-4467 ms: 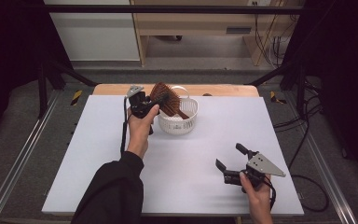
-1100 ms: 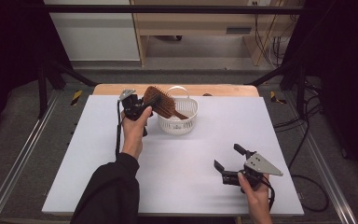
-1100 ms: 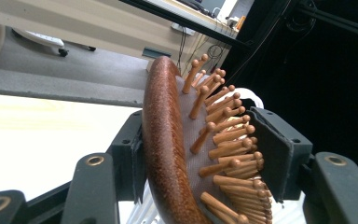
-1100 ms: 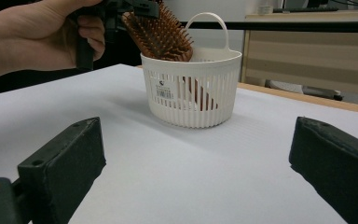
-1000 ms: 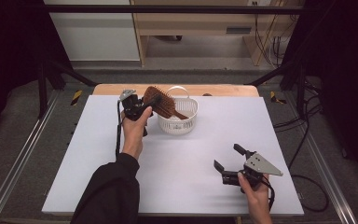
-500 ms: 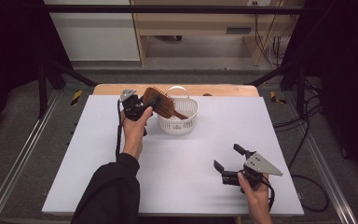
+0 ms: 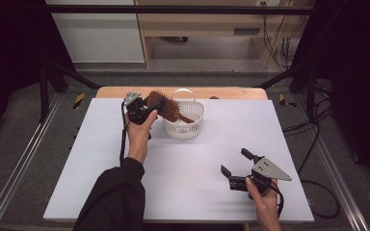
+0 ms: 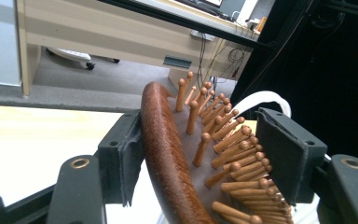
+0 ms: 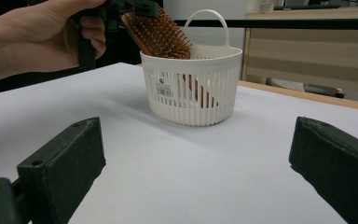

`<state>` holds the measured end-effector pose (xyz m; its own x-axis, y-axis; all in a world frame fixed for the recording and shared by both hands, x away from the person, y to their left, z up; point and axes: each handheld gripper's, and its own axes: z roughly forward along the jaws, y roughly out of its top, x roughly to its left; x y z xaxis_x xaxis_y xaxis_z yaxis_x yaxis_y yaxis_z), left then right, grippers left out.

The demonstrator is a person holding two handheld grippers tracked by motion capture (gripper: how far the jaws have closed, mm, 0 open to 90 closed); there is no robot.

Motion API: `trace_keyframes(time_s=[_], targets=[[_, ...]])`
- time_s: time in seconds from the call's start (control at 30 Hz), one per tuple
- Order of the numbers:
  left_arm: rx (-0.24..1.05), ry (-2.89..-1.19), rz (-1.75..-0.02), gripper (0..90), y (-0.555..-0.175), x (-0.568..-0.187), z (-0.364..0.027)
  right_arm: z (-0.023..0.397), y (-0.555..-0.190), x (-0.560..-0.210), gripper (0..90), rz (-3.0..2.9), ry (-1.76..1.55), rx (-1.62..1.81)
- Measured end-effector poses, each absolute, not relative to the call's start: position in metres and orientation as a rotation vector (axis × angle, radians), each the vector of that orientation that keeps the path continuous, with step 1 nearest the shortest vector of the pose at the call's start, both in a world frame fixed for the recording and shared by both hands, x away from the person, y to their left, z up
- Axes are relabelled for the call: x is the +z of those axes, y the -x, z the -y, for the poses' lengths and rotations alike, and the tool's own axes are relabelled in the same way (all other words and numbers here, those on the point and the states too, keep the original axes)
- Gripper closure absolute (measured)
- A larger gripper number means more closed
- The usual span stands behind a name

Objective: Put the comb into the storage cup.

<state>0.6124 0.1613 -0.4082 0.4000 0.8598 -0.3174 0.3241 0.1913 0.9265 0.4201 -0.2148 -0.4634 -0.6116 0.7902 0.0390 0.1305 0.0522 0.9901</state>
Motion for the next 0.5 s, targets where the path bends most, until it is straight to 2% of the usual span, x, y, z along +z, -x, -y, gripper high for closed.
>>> trace_keyframes(time_s=[0.5], targets=[[0.582, -1.397, -1.134, 30.4, -0.6125, -0.4085, -0.1604, 0.2161, -0.4204, -0.4635, 3.5, -1.794, -0.927, 1.604]])
